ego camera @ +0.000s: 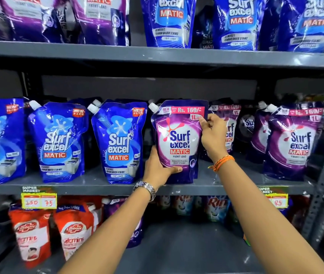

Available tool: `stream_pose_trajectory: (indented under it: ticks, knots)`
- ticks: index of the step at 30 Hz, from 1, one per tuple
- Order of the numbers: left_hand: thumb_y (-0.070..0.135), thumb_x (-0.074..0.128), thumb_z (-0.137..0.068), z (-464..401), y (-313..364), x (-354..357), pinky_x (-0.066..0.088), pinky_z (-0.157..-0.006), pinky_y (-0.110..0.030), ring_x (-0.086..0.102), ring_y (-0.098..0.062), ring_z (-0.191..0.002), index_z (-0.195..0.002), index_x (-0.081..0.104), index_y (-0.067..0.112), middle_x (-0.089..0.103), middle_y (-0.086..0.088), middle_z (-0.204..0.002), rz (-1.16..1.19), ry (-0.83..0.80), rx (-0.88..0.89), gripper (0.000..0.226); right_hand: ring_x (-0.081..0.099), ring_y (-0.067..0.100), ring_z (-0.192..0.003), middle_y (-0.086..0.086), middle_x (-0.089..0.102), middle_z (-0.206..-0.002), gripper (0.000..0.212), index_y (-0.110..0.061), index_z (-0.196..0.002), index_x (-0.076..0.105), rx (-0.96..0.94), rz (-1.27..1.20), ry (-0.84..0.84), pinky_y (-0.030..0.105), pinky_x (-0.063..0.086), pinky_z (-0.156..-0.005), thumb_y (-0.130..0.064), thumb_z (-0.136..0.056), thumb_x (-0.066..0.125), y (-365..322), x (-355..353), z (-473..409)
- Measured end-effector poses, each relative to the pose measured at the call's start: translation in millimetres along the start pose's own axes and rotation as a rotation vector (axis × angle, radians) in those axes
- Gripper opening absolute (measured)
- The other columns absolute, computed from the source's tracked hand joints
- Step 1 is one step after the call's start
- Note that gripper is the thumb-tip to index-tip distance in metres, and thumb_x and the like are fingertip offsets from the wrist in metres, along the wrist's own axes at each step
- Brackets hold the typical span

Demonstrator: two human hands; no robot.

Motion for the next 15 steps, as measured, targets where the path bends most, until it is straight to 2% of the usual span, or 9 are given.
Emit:
stream_pose_trajectory:
  ticks: [3, 5, 7, 9, 10, 12, 15]
  knots:
    - [0.022, 0.095, -0.055, -3, -3, 2, 0.051, -0.095, -0.032, 0.062, -0.017, -0.114, -0.133, 0.041, 0.02, 0.064, -0.002, -0.129, 0.01, -0.03, -0.011, 0.095, 0.064, 0.012, -0.069, 0.002, 0.065, -0.076, 0.033, -0.024, -0.071, 0.044, 0.014, -0.007, -0.024, 0.027, 0.052, -0.058, -0.018, -0.102, 0.055, 2, 2, 1]
    - [0.024, 0.094, -0.057, -2, -4, 2, 0.047, -0.093, -0.028, 0.06, -0.018, -0.116, -0.134, 0.039, 0.018, 0.063, -0.003, -0.131, -0.002, -0.044, -0.016, 0.095, 0.068, 0.013, -0.075, 0.002, 0.068, -0.081, 0.023, -0.019, -0.079, 0.052, 0.034, -0.03, -0.037, 0.03, 0.057, -0.062, -0.021, -0.102, 0.055, 5, 4, 3]
    - [0.029, 0.094, -0.056, 2, -4, -1, 0.046, -0.097, -0.028, 0.058, -0.019, -0.121, -0.137, 0.036, 0.016, 0.061, -0.003, -0.134, -0.028, -0.043, -0.013, 0.1, 0.066, 0.006, -0.08, -0.004, 0.066, -0.084, 0.012, -0.011, -0.103, 0.059, 0.061, -0.065, -0.045, 0.029, 0.056, -0.069, -0.022, -0.102, 0.054, 8, 4, 8]
    - [0.034, 0.095, -0.053, 10, -3, -10, 0.047, -0.106, -0.034, 0.056, -0.018, -0.125, -0.141, 0.033, 0.019, 0.058, -0.003, -0.139, -0.061, -0.018, 0.015, 0.108, 0.06, -0.003, -0.085, -0.007, 0.064, -0.092, 0.027, -0.009, -0.125, 0.054, 0.084, -0.079, -0.02, 0.028, 0.052, -0.08, -0.023, -0.102, 0.054, 9, -1, 16]
    - [0.035, 0.095, -0.052, 17, -3, -17, 0.047, -0.107, -0.035, 0.056, -0.017, -0.126, -0.142, 0.033, 0.021, 0.056, -0.002, -0.14, -0.057, 0.005, 0.033, 0.11, 0.058, -0.004, -0.085, -0.006, 0.063, -0.096, 0.03, -0.011, -0.129, 0.052, 0.084, -0.079, 0.002, 0.028, 0.051, -0.083, -0.023, -0.102, 0.054, 9, -6, 23]
    - [0.032, 0.095, -0.054, 39, -4, -33, 0.048, -0.105, -0.029, 0.057, -0.013, -0.121, -0.138, 0.038, 0.025, 0.057, 0.0, -0.136, -0.007, 0.062, 0.082, 0.102, 0.057, -0.005, -0.085, -0.007, 0.062, -0.099, 0.029, -0.015, -0.129, 0.053, 0.048, -0.078, 0.079, 0.02, 0.049, -0.081, -0.023, -0.101, 0.054, 7, -20, 47]
    - [0.02, 0.093, -0.058, 86, -25, -57, 0.054, -0.091, -0.02, 0.066, -0.009, -0.103, -0.123, 0.053, 0.022, 0.066, 0.003, -0.111, 0.028, 0.165, 0.17, 0.076, 0.057, -0.012, -0.086, -0.017, 0.063, -0.097, 0.017, -0.018, -0.117, 0.055, -0.043, -0.082, 0.254, 0.013, 0.045, -0.074, -0.021, -0.101, 0.054, 4, -40, 104]
Point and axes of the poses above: each hand's wrist, its own z-axis away from the middle knuckle, its own x-axis out of the palm, y = z × x, the point moved 7 cm from there along -z, towards the middle knuckle
